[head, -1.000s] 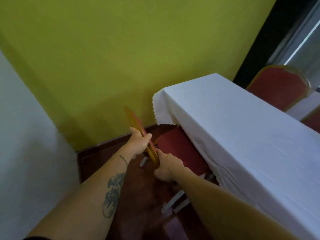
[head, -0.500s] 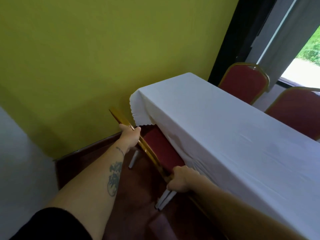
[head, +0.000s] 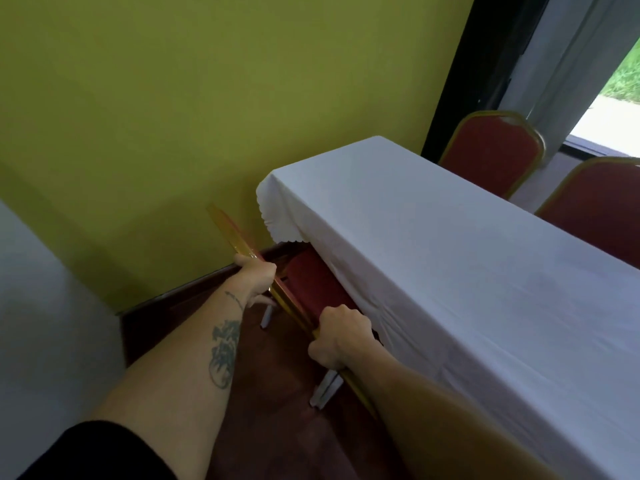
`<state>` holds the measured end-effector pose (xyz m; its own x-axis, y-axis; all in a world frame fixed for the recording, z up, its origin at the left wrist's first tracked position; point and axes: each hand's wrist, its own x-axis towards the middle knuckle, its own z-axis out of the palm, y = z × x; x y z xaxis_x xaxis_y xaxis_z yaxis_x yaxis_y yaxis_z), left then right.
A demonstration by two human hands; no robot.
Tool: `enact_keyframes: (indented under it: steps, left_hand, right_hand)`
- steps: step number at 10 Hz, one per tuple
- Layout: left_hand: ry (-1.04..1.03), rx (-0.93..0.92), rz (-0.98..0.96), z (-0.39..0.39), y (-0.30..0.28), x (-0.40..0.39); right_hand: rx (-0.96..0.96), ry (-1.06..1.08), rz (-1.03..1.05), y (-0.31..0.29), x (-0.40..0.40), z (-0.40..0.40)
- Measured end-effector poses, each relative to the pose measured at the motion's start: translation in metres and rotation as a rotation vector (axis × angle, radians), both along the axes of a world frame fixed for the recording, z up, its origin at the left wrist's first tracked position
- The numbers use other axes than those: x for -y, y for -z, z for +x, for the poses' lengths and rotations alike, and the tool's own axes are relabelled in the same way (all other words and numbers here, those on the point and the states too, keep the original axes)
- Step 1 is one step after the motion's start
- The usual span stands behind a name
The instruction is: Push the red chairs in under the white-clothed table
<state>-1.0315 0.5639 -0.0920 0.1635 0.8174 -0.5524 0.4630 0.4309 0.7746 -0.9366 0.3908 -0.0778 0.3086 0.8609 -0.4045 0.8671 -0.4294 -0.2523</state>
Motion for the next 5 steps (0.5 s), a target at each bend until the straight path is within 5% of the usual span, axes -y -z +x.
enact_keyframes:
  steps: [2, 5]
  left_hand:
    - [0.055, 0.053, -0.014, 0.002, 0.005, -0.031]
    - [0.31, -0.276, 0.006, -0.017, -0.058, -0.01]
  right_hand:
    - [-0.008, 0.045, 0.024, 0.004, -0.018, 0.006]
    - [-0.086, 0.161, 0.026, -0.006, -0.016, 0.017]
